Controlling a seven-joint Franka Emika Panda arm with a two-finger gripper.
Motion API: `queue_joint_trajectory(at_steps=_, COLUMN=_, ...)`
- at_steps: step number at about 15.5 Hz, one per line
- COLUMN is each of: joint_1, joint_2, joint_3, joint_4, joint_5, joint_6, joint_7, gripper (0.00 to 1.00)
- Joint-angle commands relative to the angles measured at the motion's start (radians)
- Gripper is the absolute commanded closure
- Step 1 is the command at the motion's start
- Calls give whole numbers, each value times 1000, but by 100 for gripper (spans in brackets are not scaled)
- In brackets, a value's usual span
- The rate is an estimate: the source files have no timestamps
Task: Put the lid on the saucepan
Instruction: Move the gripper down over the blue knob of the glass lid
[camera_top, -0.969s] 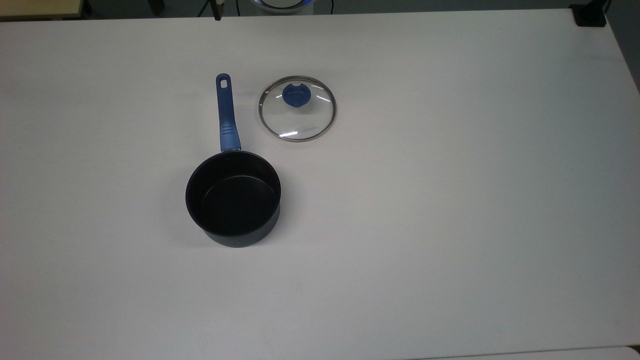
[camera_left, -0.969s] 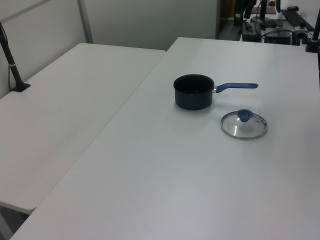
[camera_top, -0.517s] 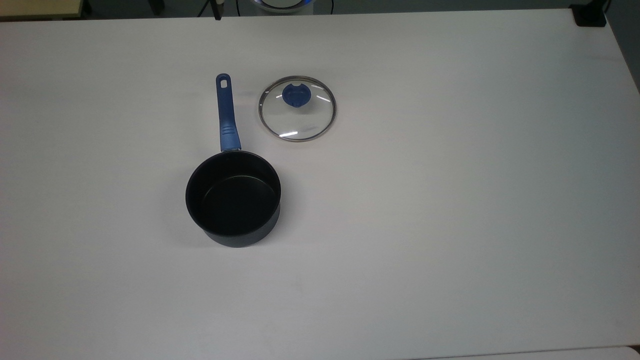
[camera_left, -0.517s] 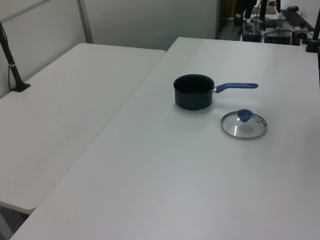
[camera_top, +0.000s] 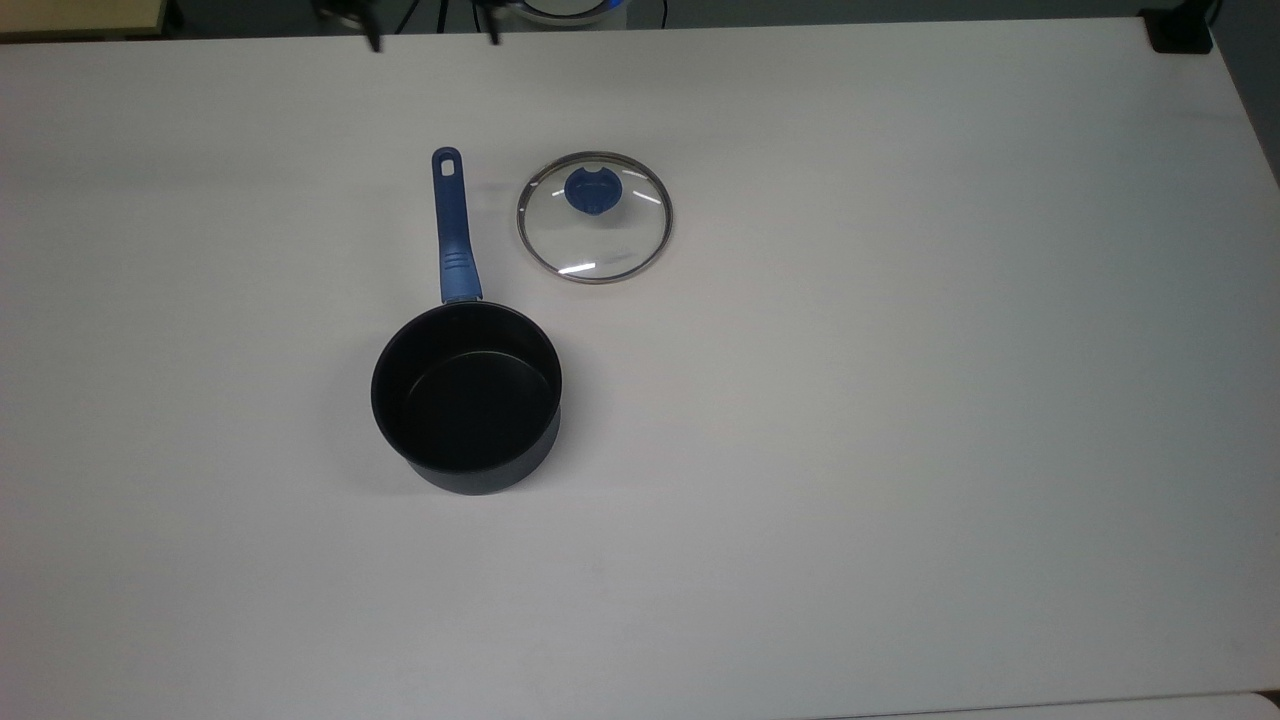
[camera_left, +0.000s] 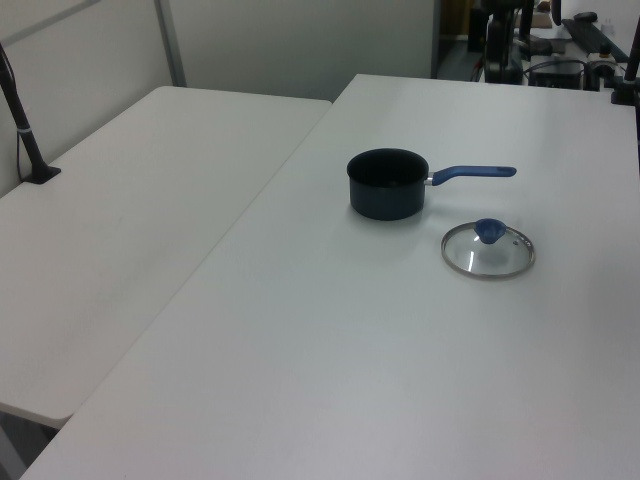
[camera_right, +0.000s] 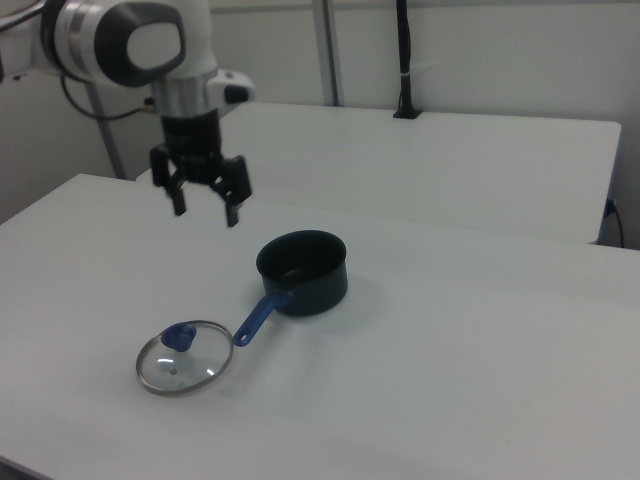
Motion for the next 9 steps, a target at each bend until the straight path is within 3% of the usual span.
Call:
queue_joint_trajectory(at_steps=1, joint_1=5, joint_2=-56, joint_3=97, joint_4=-169, joint_5=-24, joint_6=10, joint_7=64, gripper=0)
queue_joint_trajectory(at_steps=4, joint_1=5, joint_2=-58, joint_3=140, joint_4=-280, joint_5=-24, joint_6=82, joint_7=131, gripper=0)
queue_joint_trajectory(at_steps=9, joint_1=5, joint_2=-38, joint_3=169, joint_4=-487, joint_5=-15, joint_6=378, joint_7=153, gripper=0)
